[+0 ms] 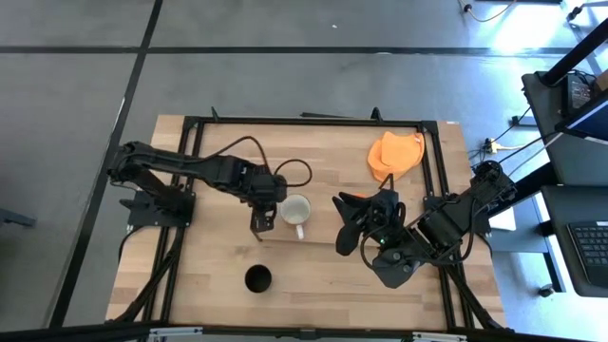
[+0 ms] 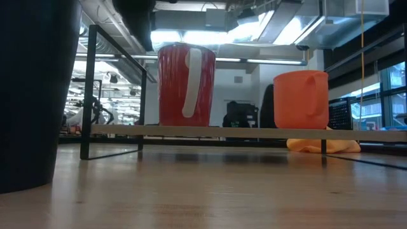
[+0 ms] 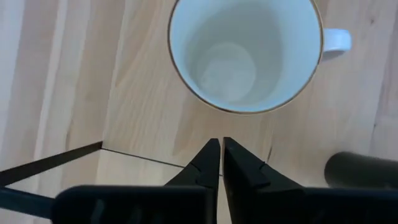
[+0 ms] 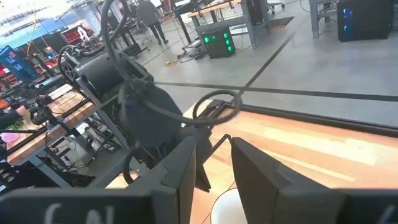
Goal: Stack small to large cups/mugs on shelf
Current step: Put the brown mug on the shelf
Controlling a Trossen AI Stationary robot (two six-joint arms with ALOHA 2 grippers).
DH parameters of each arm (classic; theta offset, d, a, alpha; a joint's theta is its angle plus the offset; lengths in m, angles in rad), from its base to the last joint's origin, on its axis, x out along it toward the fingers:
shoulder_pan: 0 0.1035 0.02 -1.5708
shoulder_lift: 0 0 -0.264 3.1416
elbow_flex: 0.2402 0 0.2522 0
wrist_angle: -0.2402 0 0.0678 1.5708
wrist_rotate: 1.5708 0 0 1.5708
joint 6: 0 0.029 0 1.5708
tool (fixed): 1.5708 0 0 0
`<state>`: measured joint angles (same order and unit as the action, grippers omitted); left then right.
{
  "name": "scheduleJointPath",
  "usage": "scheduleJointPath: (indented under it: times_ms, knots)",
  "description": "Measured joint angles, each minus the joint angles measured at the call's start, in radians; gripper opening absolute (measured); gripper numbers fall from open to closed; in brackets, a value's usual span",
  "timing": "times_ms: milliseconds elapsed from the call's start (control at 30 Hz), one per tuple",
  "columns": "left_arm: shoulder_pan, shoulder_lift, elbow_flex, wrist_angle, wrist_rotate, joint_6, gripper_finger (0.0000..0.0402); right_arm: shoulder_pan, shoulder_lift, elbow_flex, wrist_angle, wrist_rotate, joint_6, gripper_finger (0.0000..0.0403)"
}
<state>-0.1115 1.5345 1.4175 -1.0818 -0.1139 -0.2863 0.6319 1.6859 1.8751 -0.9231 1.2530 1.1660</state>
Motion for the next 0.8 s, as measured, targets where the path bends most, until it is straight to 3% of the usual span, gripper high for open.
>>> scheduleJointPath:
  times_ms: [367, 800]
  knots:
    - [-0.017, -0.026, -0.197, 0.234, 0.056, -0.076, 0.0017, 0.0, 0.0, 0.0, -0.007, 0.0, 0.0, 0.0106]
    - [0.016, -0.02, -0.205, 0.395, 0.071, -0.079, 0.0012, 0.0, 0.0, 0.0, -0.015, 0.0, 0.0, 0.0106]
